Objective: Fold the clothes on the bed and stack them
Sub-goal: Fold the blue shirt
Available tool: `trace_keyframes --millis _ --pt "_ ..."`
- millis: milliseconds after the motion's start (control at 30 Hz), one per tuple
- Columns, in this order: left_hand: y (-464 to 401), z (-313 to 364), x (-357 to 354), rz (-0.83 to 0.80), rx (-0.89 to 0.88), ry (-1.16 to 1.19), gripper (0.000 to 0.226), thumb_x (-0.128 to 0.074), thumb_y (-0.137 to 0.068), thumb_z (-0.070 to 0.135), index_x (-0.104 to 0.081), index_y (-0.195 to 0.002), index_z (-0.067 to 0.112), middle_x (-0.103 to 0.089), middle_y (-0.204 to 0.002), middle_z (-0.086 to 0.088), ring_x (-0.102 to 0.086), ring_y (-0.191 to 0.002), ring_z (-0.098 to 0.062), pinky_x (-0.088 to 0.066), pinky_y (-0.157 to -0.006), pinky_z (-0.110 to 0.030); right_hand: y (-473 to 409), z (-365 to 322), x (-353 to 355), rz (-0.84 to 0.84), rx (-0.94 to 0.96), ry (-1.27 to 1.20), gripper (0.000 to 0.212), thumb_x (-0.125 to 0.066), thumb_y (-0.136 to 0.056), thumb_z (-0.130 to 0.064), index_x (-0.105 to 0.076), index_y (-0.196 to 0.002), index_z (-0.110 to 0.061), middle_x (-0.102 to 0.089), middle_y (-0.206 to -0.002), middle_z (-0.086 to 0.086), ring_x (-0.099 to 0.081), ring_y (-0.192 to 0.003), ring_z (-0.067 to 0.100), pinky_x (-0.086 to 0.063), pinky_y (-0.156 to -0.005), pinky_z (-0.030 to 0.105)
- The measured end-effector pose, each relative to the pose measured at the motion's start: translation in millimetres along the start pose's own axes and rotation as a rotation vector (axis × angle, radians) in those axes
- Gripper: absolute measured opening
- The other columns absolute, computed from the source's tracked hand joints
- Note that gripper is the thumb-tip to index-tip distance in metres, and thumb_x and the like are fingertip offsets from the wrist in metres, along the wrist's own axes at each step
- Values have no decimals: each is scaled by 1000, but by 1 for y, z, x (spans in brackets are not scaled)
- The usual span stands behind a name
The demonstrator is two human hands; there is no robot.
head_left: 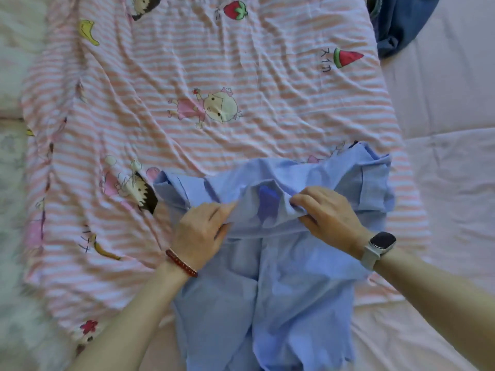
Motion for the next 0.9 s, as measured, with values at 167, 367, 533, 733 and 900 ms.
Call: trace_keyframes --millis 167,367,533,733,900 --pt "96 30 -46 -335 -125 -125 48 -66 -68 14 -49 -112 24 -54 -103 -1 -49 -83 -19 -39 -68 -32 87 -23 -41 -332 85 86 27 -48 -75 -13 -49 -101 -21 -60 -81 1 -53 -73 23 -36 -66 30" --pt "101 27 -52 -573 -66 -125 26 -49 -73 38 -68 -73 21 -65 -74 0 -64 -64 -22 -48 -51 -29 121 -21 -53 -553 99 115 13 -52 -79 -27 -63 -77 -19 -60 -78 0 -61 -72 23 -48 -59 29" --pt "13 13 -23 -198 77 -224 27 -45 -81 24 -68 -90 13 -65 -92 -8 -59 -83 -28 -43 -69 -36 44 10 -11 -142 -20 385 14 -51 -85 -12 -64 -79 -11 -63 -82 7 -62 -80 29 -40 -79 41" --pt "28 -69 -63 -791 495 -381 53 -24 -99 43 -17 -148 22 -29 -150 -7 -29 -135 -26 -20 -108 -44 50 90 -27 -730 -511 550 59 -7 -95 -36 -26 -146 -13 -21 -153 17 -14 -142 36 -11 -111 54" --pt "76 -94 -39 -767 740 -363 52 -26 -99 35 -12 -149 26 -18 -155 1 -17 -140 -16 -23 -108 -41 116 117 -7 -753 -778 595 54 -18 -101 -32 -3 -149 -12 -4 -158 5 -3 -144 28 -11 -111 53"
Point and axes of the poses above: each hand's wrist, its own y-axis away from the middle knuckle, its own x-axis out of the back of the hand, z = x × y, the point moved 7 cm from there along -y, towards the middle knuckle
